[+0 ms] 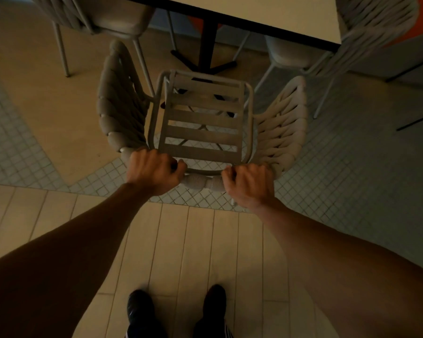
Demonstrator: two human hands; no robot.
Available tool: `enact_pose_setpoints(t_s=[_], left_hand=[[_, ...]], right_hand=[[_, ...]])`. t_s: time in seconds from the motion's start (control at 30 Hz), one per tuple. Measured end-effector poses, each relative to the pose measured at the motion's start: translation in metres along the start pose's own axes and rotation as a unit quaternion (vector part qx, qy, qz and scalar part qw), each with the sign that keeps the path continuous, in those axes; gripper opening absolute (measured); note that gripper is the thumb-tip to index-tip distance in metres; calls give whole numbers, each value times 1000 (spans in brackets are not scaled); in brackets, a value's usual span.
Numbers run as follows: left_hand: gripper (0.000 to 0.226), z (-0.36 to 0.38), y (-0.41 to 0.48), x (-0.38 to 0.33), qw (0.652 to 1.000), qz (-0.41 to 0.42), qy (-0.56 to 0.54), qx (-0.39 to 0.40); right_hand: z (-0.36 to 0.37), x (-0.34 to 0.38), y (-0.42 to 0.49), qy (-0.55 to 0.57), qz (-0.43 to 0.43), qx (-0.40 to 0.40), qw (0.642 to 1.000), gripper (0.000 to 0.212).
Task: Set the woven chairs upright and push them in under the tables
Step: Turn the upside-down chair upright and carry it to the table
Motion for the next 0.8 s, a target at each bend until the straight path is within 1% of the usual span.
enact_pose_setpoints(t_s=[0.03, 0.1, 0.13, 0.17, 0.2, 0.27, 0.3, 0.33, 0.4, 0.47, 0.5, 0.53, 0.6, 0.63, 0.67, 0.7, 0.73, 0.77, 0.8], left_hand=[[59, 1, 2, -1, 1000, 0, 2, -1], [58, -1, 4, -4, 1000, 8, 11, -1], [58, -1, 6, -3, 1000, 10, 13, 0], [59, -2, 8, -3, 1000, 7, 13, 4], [61, -1, 8, -2, 1000, 4, 14, 9], [63, 3, 10, -2, 1000, 3, 22, 21], [63, 5, 10, -2, 999, 3, 27, 29], [61, 6, 10, -3, 999, 7, 35, 38], [54, 7, 8, -5, 997, 23, 56, 53], [49, 4, 5, -9, 995, 38, 67, 64], [49, 1, 4, -10, 995, 42, 59, 68], [48, 0, 2, -10, 995, 45, 50, 74], [43, -1, -5, -14, 994, 60, 45, 83], [42, -2, -8, -15, 993, 65, 42, 88], [45, -3, -10, -14, 993, 66, 34, 95], [49, 0, -11, -12, 992, 62, 20, 108], [56, 2, -14, -10, 991, 58, 13, 121], [64, 2, -19, -9, 989, 62, 17, 132], [71, 4, -24, -9, 988, 67, 27, 136]], right_hand=[[0, 1, 0, -12, -12, -1, 1000, 66], [0, -5, 3, -2, 13, 3, 1000, 70], [-1, -7, 5, -4, 25, 1, 1000, 68], [-1, -6, 5, -9, 24, 1, 1000, 63], [-4, -3, 4, -9, 13, -4, 1000, 54], [-14, -1, -3, 38, -11, -51, 998, 25], [-18, -2, -6, 57, -7, -65, 996, 20], [-20, -1, -8, 60, -10, -67, 996, 21], [-18, 3, -7, 43, -23, -57, 997, 20], [-8, 2, -6, 20, -12, 1, 1000, 16], [-4, 3, -7, -15, -14, 23, 1000, 20], [-1, 5, -8, -50, -19, 30, 998, 29], [-4, 8, -12, -75, -28, 17, 997, 40], [-2, 9, -14, -68, -37, 30, 997, 42], [1, 10, -15, -69, -40, 51, 996, 51], [7, 7, -16, -51, -27, 83, 995, 67], [9, 4, -18, -23, -10, 97, 995, 81], [1, 4, -24, 5, 4, 87, 996, 92], [0, 2, -26, 30, 12, 82, 996, 97]])
Point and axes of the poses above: each hand's wrist, its own y-axis towards the middle knuckle, its own z-axis out of the palm, x = y × z, the point moved 10 cm from there along y, towards the middle knuckle, and after that the axes turned 9 degrees about x, right-handed, at the moved point
